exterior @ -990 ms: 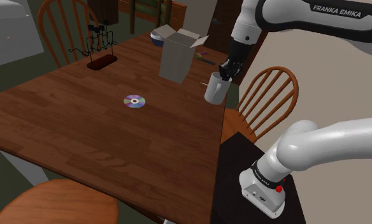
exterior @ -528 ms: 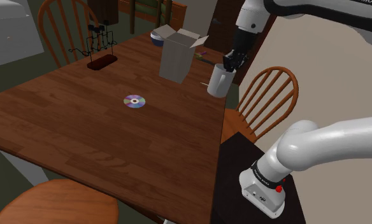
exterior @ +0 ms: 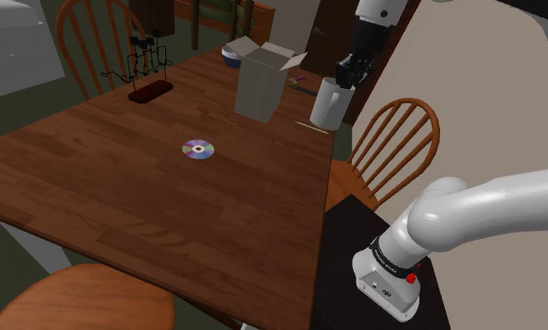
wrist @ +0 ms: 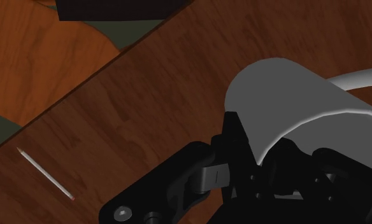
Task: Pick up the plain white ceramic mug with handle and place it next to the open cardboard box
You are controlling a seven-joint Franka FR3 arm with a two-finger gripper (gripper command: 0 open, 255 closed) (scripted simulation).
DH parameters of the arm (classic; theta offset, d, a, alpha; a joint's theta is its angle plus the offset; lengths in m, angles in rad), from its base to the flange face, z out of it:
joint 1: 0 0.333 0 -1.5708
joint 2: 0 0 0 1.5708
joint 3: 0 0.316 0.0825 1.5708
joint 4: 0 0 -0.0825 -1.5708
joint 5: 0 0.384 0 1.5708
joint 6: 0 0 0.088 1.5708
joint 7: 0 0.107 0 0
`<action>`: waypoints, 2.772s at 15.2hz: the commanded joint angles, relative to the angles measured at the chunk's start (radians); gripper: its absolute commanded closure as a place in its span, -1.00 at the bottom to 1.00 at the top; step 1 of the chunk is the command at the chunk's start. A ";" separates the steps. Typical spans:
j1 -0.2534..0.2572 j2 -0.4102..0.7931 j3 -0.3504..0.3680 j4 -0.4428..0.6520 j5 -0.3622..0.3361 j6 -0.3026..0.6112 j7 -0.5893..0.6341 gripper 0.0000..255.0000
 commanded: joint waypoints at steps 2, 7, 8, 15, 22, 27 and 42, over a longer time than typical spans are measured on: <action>-0.001 0.013 -0.003 0.052 -0.002 -0.039 0.001 1.00; -0.002 0.041 -0.005 0.143 -0.004 -0.103 0.005 1.00; -0.002 0.047 -0.005 0.162 -0.005 -0.115 0.006 1.00; -0.004 0.094 -0.007 0.299 -0.007 -0.205 0.014 1.00; -0.041 0.265 -0.101 0.443 -0.064 -0.185 -0.122 1.00; -0.069 0.413 -0.163 0.591 -0.083 -0.187 -0.216 1.00; -0.205 0.932 -0.273 1.229 -0.027 -0.317 -0.432 1.00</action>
